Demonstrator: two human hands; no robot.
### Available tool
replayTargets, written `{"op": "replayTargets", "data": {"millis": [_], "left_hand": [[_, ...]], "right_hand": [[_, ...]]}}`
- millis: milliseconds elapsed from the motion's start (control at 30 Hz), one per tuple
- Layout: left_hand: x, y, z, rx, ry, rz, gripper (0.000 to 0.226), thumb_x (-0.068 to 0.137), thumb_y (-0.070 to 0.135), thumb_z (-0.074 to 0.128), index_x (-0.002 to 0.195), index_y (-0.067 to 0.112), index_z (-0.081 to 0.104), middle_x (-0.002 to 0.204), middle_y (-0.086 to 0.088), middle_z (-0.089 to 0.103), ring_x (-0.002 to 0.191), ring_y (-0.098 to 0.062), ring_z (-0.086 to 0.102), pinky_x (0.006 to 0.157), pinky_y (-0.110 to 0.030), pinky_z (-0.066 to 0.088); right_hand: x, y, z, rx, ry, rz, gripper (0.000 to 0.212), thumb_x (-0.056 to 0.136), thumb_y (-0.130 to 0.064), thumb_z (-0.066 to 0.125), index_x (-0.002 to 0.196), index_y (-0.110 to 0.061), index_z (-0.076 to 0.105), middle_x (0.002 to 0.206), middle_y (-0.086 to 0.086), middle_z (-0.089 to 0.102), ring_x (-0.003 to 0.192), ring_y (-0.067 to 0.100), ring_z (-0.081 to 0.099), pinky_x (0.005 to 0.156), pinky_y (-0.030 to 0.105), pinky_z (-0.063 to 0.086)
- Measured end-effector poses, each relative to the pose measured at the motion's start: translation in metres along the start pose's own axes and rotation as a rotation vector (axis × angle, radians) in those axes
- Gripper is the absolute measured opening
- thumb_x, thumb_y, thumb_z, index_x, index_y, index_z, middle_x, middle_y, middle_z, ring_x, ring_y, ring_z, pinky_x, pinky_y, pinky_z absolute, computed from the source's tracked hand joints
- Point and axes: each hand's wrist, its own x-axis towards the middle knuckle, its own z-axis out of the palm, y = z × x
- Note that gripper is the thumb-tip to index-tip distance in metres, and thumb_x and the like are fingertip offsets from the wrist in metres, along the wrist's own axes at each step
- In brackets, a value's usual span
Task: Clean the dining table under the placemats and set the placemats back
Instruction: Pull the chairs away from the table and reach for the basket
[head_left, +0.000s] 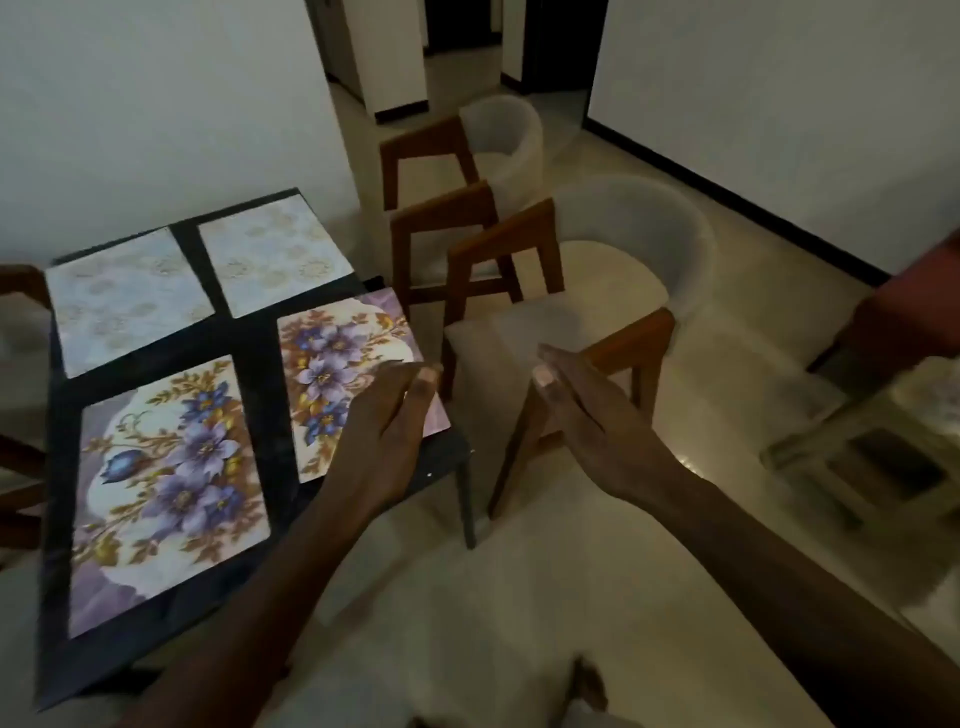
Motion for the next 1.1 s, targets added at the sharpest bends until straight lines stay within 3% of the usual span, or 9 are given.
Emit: {"op": "replayTargets", "data": {"millis": [100,200,267,467,600,667,900,1000,1100], "left_hand": [[0.008,0.032,0.043,0.025,-0.028,-0.005,0.027,0.107,0.052,0.041,0.097,0.04,0.064,0.09,0.015,0.062,0.085,0.018,0.057,0.075,-0.01,0.042],[0.024,0.058,0.097,0.026,-0.05,-0.024,0.037,0.107,0.056,0.042,0.112,0.031,0.069,0.094,0.017,0.064,0.087,0.008,0.06,0.08,-0.019,0.047],[0.039,0.074,0.13,0.039,-0.055,-0.06,0.031,0.108,0.053,0.042,0.121,0.035,0.065,0.101,0.027,0.059,0.092,0.014,0.057,0.083,-0.009,0.042],[0.075,0.121,0.214,0.003,-0.155,0.04,0.032,0.112,0.042,0.038,0.13,0.032,0.063,0.111,0.031,0.057,0.099,0.031,0.049,0.08,-0.005,0.037],[0.104,0.135,0.255,-0.04,-0.186,0.064,0.032,0.112,0.035,0.04,0.123,0.022,0.067,0.104,0.006,0.06,0.082,0.015,0.054,0.071,0.0,0.042],[0.126,0.136,0.274,-0.049,-0.219,0.043,0.032,0.112,0.038,0.04,0.121,0.026,0.068,0.104,0.002,0.058,0.081,0.005,0.05,0.068,-0.004,0.044],[0.223,0.14,0.349,-0.123,-0.217,-0.052,0.029,0.112,0.039,0.04,0.119,0.035,0.067,0.102,0.015,0.064,0.086,0.022,0.056,0.073,0.002,0.044],[0.265,0.146,0.378,-0.2,-0.23,-0.104,0.036,0.112,0.041,0.041,0.129,0.028,0.07,0.107,0.034,0.062,0.107,0.016,0.058,0.092,-0.011,0.045],[0.316,0.154,0.408,-0.235,-0.223,-0.099,0.036,0.111,0.041,0.043,0.13,0.027,0.071,0.116,0.031,0.066,0.117,0.007,0.06,0.103,-0.025,0.047]], "right_hand": [[-0.001,0.031,-0.035,0.021,0.049,0.036,0.064,0.105,-0.062,0.033,0.159,-0.029,0.037,0.161,-0.01,0.044,0.142,-0.001,0.037,0.116,0.027,0.032],[0.003,0.068,-0.077,0.043,0.061,0.04,0.061,0.107,-0.063,0.033,0.159,-0.032,0.038,0.16,-0.012,0.044,0.144,-0.001,0.038,0.121,0.034,0.035],[0.008,0.093,-0.105,0.058,0.089,0.026,0.061,0.106,-0.066,0.033,0.158,-0.033,0.039,0.159,-0.014,0.046,0.144,0.0,0.04,0.122,0.036,0.036],[0.017,0.139,-0.187,0.107,0.159,0.022,0.027,0.111,-0.046,0.038,0.135,-0.043,0.05,0.118,-0.022,0.066,0.114,-0.019,0.055,0.09,-0.001,0.039],[0.039,0.175,-0.225,0.096,0.157,0.028,0.045,0.109,-0.052,0.038,0.149,-0.034,0.05,0.132,-0.036,0.054,0.125,-0.023,0.046,0.1,-0.001,0.034],[0.055,0.194,-0.241,0.073,0.154,0.049,0.053,0.109,-0.055,0.036,0.154,-0.03,0.046,0.141,-0.03,0.053,0.129,-0.021,0.044,0.103,0.001,0.033],[0.14,0.251,-0.295,0.004,0.096,0.104,0.058,0.106,-0.063,0.033,0.156,-0.035,0.041,0.158,-0.016,0.047,0.141,-0.003,0.042,0.114,0.024,0.035],[0.183,0.268,-0.317,-0.004,0.081,0.116,0.056,0.106,-0.065,0.033,0.155,-0.039,0.042,0.156,-0.018,0.048,0.139,-0.004,0.044,0.114,0.027,0.038],[0.234,0.285,-0.345,0.022,0.09,0.118,0.057,0.106,-0.064,0.034,0.154,-0.035,0.045,0.153,-0.018,0.051,0.137,-0.006,0.047,0.112,0.024,0.04]]}}
